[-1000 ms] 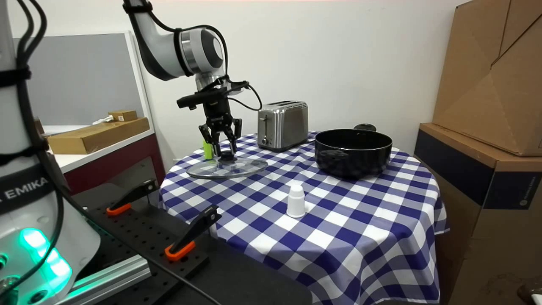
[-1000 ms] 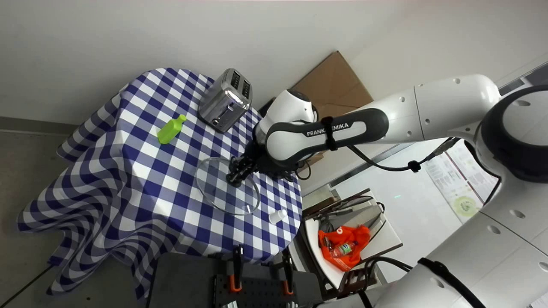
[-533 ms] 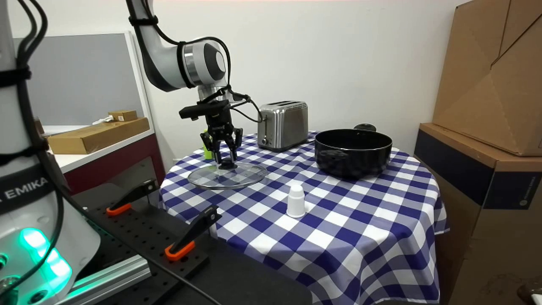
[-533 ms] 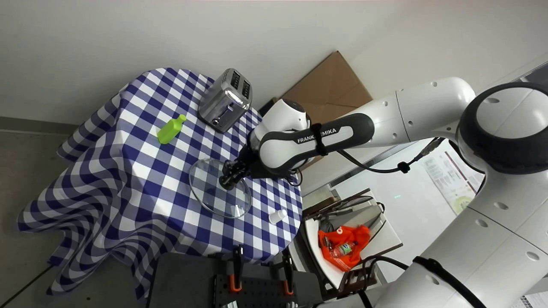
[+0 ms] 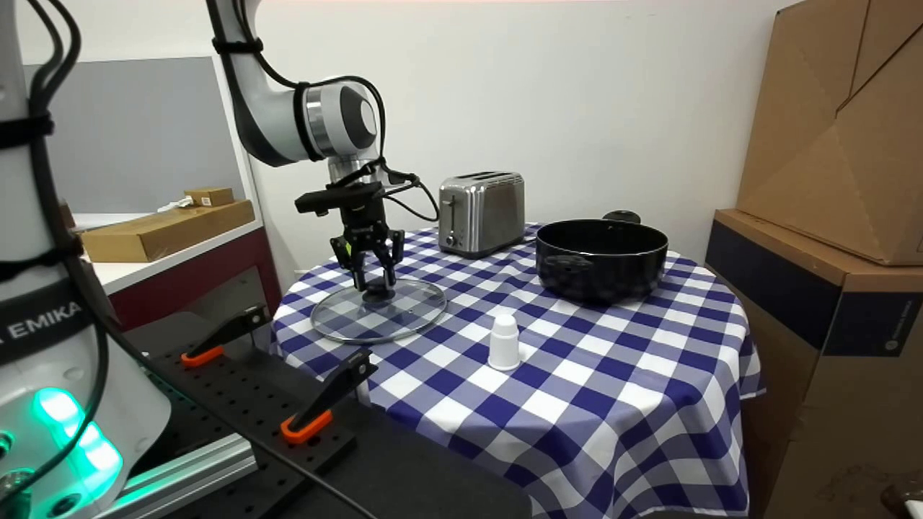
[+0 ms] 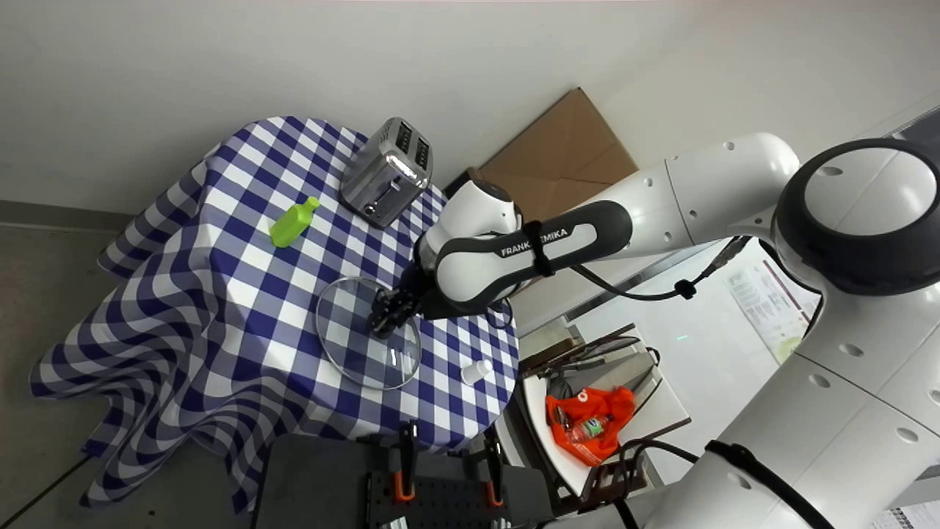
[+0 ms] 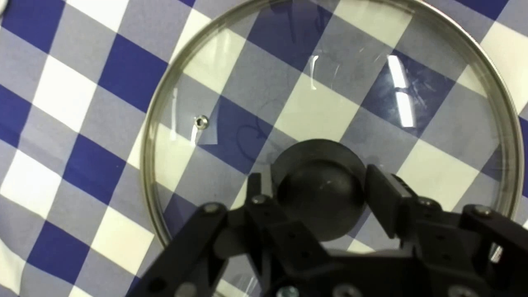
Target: Remove the glass lid from the black pot
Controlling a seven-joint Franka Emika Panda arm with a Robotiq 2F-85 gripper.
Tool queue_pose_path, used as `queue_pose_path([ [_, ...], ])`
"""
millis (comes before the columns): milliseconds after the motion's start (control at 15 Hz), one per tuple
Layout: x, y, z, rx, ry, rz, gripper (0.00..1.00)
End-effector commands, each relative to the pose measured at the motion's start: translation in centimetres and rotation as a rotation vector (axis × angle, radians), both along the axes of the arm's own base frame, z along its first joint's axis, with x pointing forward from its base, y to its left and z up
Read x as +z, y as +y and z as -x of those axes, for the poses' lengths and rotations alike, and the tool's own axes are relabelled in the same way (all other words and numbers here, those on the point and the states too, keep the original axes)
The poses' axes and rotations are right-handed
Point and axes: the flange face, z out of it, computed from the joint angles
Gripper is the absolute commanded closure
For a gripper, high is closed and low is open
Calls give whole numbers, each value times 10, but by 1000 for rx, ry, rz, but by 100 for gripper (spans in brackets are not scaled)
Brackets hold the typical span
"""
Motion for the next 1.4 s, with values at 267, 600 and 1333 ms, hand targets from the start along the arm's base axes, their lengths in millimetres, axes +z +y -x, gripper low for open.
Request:
queue_pose_path([
  [267,27,-9,15,-7,26,-90,0],
  [600,104,-22,22,-155,-10,-203,0],
  [1333,220,-63,46,-276,-3,-132,0],
])
